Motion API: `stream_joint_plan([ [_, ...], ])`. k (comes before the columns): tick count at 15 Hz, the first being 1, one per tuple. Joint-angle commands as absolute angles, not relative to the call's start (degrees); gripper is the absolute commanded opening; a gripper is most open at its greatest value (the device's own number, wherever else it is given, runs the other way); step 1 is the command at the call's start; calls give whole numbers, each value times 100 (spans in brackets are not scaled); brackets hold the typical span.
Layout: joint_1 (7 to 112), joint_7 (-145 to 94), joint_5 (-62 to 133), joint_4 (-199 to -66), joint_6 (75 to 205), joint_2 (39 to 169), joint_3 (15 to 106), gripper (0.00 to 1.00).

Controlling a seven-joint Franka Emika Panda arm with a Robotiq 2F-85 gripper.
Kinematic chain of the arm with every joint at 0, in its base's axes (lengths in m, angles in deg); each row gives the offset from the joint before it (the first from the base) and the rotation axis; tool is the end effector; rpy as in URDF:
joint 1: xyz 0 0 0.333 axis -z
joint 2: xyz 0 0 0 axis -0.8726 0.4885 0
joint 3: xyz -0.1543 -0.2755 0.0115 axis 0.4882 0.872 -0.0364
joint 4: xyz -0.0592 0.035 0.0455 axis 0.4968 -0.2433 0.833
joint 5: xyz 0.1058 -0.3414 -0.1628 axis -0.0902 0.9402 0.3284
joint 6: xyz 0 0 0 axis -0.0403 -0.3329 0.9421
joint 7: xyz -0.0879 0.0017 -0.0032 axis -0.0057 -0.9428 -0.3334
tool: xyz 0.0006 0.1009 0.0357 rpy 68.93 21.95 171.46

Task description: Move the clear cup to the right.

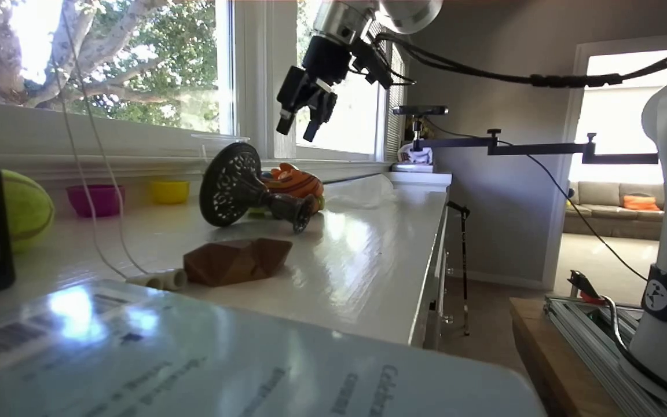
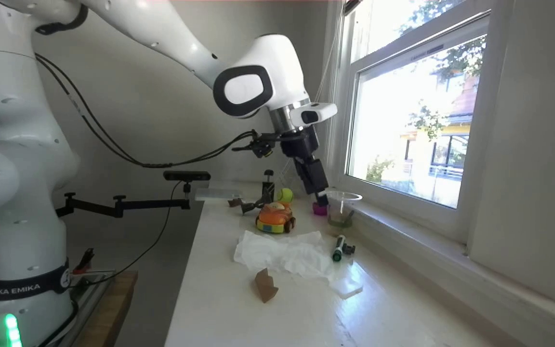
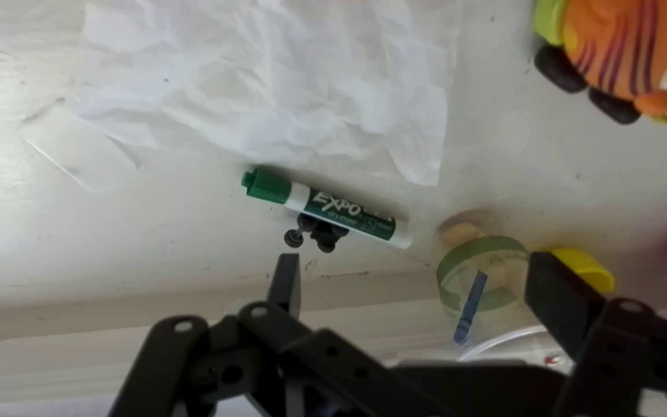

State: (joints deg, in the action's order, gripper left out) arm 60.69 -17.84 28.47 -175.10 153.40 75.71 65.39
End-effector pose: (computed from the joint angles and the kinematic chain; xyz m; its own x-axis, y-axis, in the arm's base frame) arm 0.5004 -0.0814 0.4604 0.8934 -0.1478 0.4242 -0.1335 -0.9890 -0.0634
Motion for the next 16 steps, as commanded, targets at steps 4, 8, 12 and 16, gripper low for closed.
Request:
stream_joint_plan([
  [4, 6236, -3424, 2791, -15957, 15174, 8860, 6109, 100],
  [8, 6212, -4063, 2885, -15475, 14991, 9306, 6088, 98],
  [12, 6186, -4302, 2860, -15235, 14770, 9618, 6121, 63],
  [16, 6165, -4351, 2840, -15130, 14689, 9717, 6129, 33],
])
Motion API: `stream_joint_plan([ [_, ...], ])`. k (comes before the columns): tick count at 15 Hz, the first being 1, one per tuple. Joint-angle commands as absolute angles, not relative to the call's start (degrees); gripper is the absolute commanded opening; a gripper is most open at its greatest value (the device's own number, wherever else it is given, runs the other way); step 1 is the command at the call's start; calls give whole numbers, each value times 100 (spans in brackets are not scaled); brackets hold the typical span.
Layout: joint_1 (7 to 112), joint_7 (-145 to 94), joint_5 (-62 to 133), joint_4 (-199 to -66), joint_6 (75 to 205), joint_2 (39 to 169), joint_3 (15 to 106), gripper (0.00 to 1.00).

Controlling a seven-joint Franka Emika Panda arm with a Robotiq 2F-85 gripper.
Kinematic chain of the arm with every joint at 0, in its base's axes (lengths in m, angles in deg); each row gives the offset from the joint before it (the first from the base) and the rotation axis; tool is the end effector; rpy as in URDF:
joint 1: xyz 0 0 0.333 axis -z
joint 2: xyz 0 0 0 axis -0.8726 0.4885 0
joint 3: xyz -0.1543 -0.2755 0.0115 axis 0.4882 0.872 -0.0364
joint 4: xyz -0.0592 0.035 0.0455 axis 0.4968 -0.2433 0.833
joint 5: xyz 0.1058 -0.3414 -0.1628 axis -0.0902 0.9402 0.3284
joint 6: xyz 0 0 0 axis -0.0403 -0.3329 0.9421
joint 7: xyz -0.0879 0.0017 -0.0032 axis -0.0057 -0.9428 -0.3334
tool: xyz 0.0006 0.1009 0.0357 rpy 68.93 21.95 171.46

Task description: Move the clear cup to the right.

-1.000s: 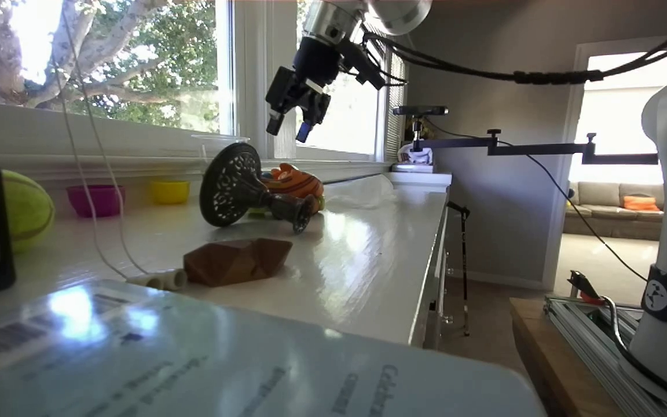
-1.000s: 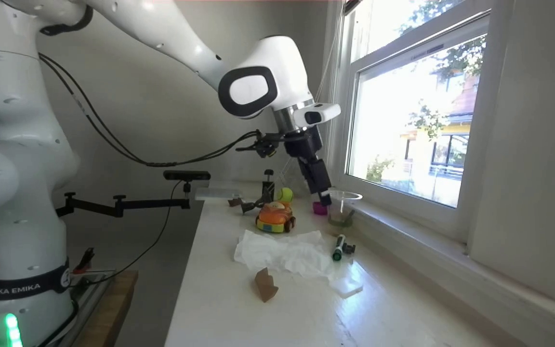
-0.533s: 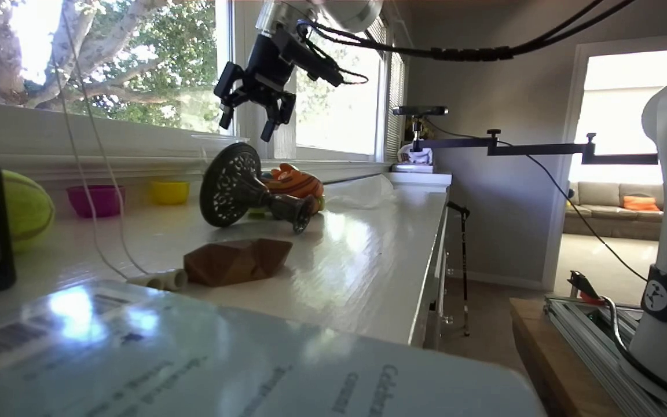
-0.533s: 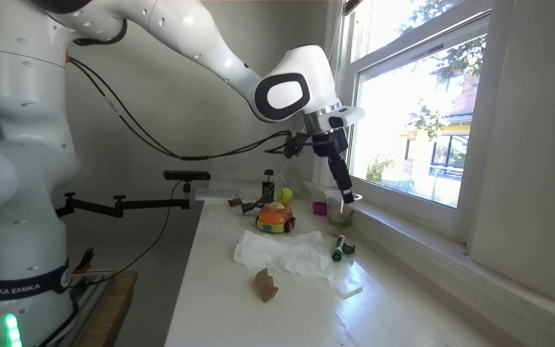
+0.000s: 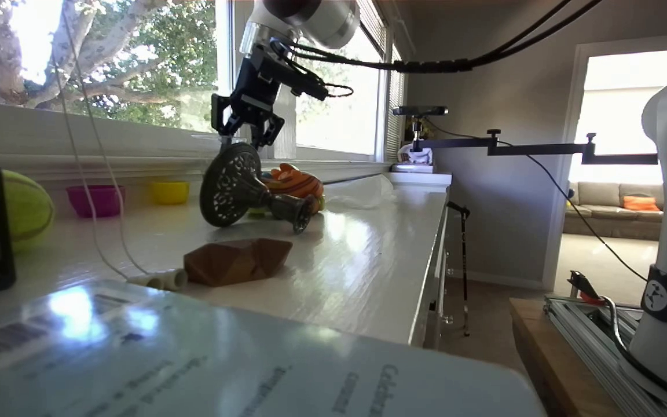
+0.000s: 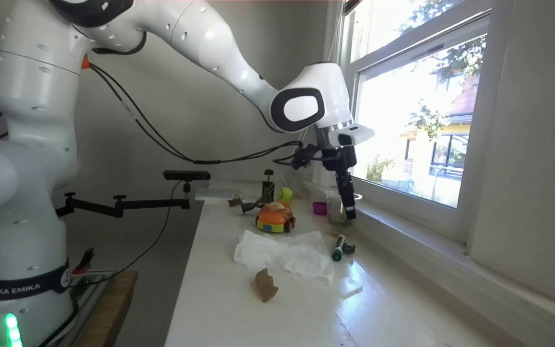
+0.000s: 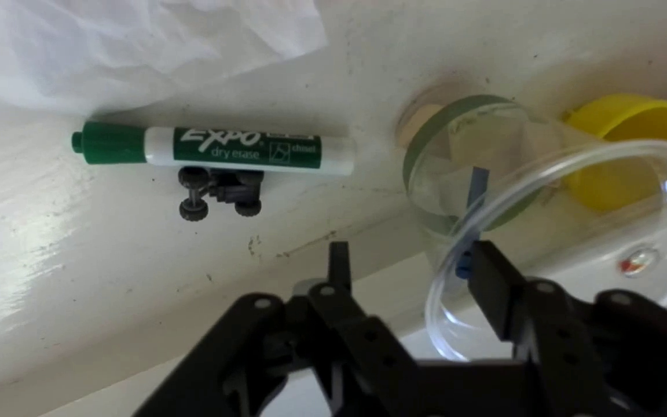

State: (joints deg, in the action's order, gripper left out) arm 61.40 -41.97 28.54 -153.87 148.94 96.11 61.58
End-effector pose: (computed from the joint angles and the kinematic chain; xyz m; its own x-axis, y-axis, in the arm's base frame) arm 0.6144 -0.0604 0.4344 0.8124 -0.4819 0.3283 -0.4511 -0.8762 -0.1698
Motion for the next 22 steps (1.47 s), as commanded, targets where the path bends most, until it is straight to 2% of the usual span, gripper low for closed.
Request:
stream_joint_plan([
  [1, 6164, -4339, 2827, -15123, 14696, 9706, 6126, 25],
  [4, 6164, -4290, 2785, -15098, 14679, 9624, 6111, 5],
  [6, 6162, -4295, 2806, -15098, 14657, 9575, 6114, 0],
  [14, 6401, -4398, 2937, -15529, 14495, 8806, 6340, 1],
  [22, 7299, -5028, 3619, -15959, 14739, 8081, 6858, 1],
])
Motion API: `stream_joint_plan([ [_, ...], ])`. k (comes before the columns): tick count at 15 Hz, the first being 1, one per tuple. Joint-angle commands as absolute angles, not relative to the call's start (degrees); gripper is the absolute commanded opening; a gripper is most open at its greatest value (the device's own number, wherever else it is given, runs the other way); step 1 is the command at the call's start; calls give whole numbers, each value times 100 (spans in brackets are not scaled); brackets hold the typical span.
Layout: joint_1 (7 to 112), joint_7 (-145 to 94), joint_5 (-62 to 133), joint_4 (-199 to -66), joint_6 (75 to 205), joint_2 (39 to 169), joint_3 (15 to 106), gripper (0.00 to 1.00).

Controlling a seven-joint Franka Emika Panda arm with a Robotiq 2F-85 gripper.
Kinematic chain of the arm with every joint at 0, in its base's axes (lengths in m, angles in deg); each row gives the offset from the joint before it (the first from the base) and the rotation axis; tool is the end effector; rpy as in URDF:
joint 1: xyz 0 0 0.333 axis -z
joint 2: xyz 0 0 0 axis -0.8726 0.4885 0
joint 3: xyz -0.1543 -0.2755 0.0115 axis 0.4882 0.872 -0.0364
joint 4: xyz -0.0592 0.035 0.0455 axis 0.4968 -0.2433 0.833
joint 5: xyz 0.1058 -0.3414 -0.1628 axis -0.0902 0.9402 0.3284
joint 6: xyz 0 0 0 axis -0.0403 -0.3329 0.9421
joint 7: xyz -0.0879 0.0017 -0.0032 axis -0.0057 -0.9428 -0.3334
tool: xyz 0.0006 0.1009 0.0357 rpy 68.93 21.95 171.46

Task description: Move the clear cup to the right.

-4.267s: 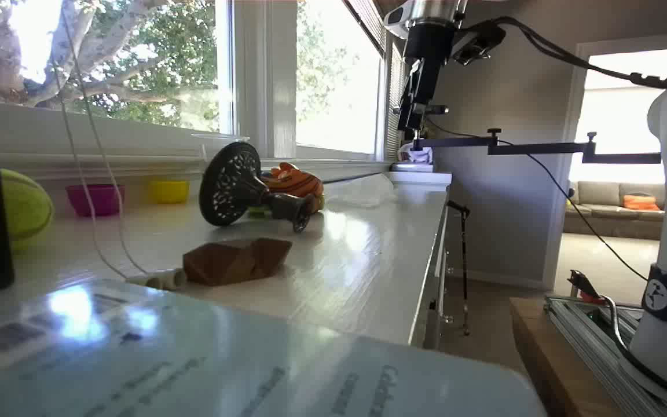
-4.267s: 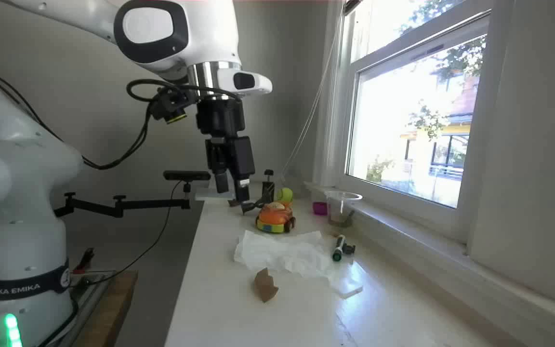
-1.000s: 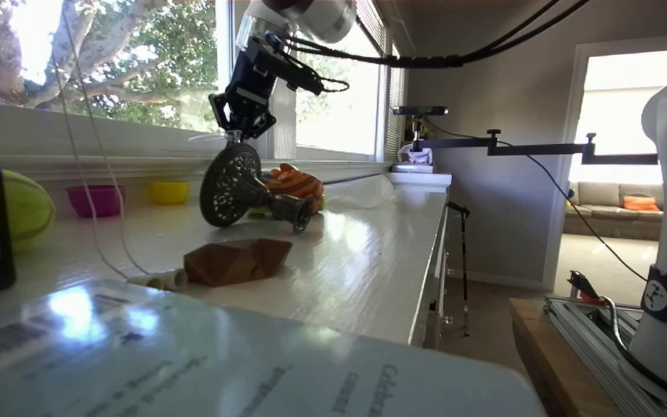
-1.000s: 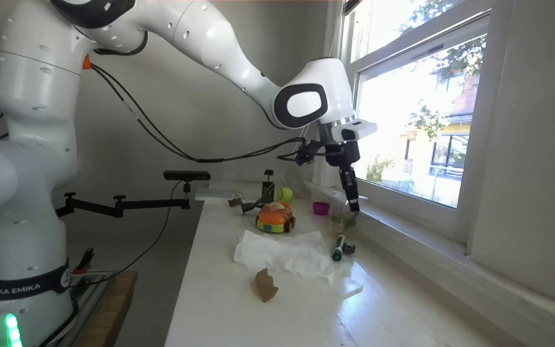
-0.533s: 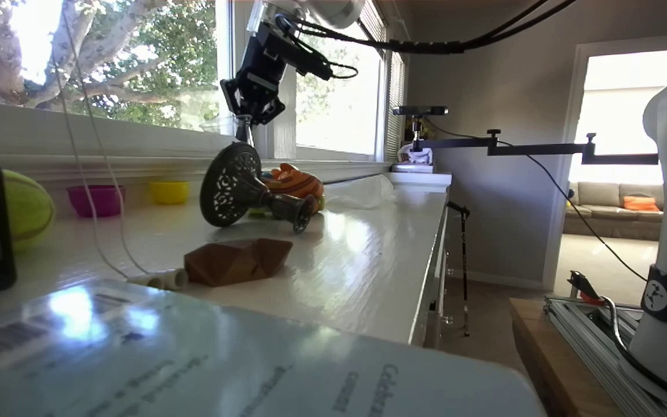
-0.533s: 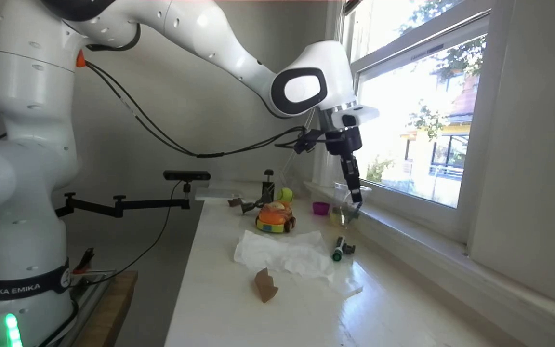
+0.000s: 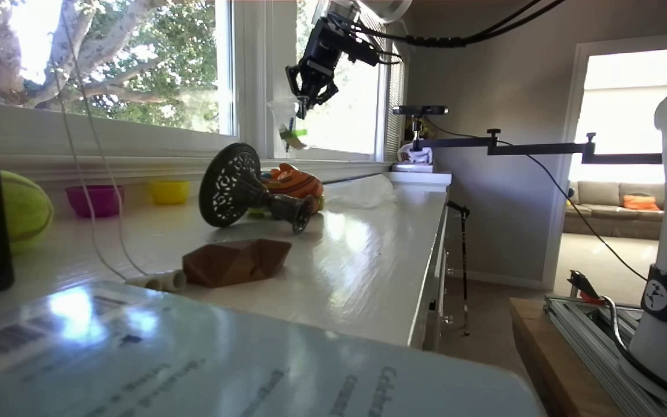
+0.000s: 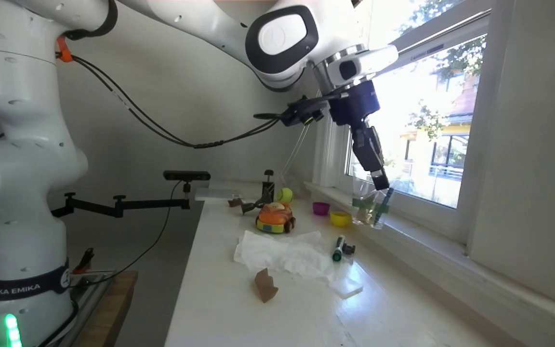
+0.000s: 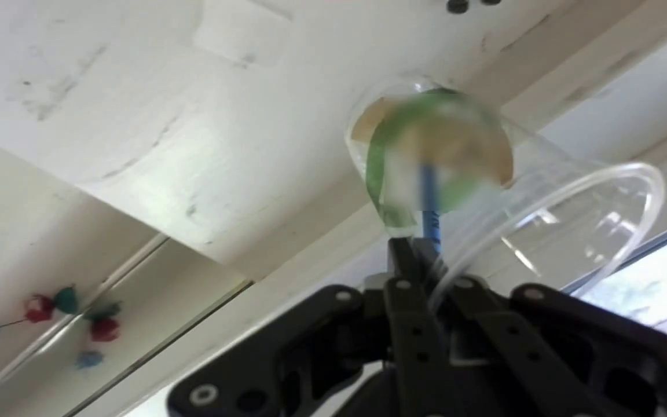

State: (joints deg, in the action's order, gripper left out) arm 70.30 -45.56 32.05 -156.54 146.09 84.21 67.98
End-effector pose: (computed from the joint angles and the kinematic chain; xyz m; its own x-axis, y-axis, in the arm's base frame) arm 0.5369 -0.2090 0.5278 0.6000 -0.6815 0.4190 -0.6674 -0.7152 -0.2076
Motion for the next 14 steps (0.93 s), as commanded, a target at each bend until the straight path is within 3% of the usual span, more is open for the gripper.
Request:
stream_joint_plan([
  [1, 7413, -5169, 3768, -15994, 14781, 8060, 6887, 1],
  [14, 8411, -7047, 5182, -15907, 14758, 8372, 7432, 1],
])
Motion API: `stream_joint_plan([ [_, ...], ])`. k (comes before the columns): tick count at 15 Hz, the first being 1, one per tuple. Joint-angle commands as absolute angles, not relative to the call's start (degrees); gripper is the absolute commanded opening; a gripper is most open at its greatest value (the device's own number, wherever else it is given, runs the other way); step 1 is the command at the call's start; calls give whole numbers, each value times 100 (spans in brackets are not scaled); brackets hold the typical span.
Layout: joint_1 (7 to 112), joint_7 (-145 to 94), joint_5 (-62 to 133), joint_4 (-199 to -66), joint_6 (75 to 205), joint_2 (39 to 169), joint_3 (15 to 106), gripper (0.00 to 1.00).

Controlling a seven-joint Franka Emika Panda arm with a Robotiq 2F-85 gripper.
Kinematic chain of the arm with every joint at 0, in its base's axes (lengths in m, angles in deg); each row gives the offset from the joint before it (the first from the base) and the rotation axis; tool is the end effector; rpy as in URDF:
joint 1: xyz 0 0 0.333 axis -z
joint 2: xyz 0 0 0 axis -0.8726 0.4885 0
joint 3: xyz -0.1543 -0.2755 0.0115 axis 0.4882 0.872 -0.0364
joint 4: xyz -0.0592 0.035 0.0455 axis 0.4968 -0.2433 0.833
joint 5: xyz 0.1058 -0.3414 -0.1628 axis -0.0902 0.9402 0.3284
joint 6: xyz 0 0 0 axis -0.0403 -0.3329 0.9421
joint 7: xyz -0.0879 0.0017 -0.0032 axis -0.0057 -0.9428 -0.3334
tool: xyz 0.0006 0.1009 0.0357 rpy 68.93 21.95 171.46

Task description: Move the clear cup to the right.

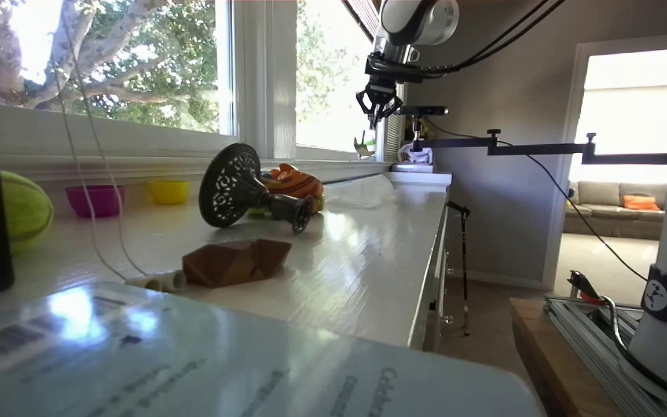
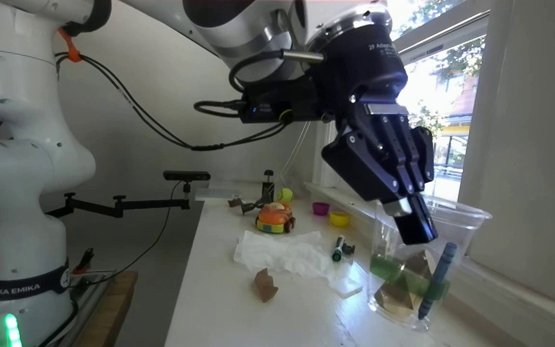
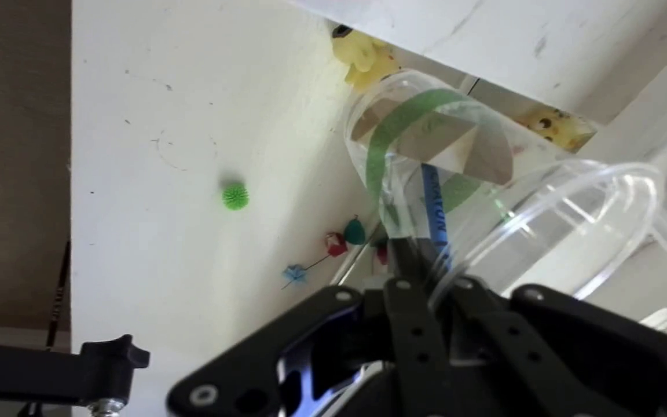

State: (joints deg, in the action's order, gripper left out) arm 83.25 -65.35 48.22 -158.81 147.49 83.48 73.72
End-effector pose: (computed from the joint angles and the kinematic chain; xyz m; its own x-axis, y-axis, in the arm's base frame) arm 0.4367 -0.3666 0.5165 0.2073 -0.8551 0.4752 -0.9407 -0.3075 -0.1431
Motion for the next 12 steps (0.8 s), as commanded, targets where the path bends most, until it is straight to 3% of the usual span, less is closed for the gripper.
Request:
stream_joint_plan([
  [1, 8427, -7165, 5253, -15898, 14741, 8396, 7461, 1],
  [12, 8269, -7345, 5390, -16320, 14650, 8491, 7549, 1],
])
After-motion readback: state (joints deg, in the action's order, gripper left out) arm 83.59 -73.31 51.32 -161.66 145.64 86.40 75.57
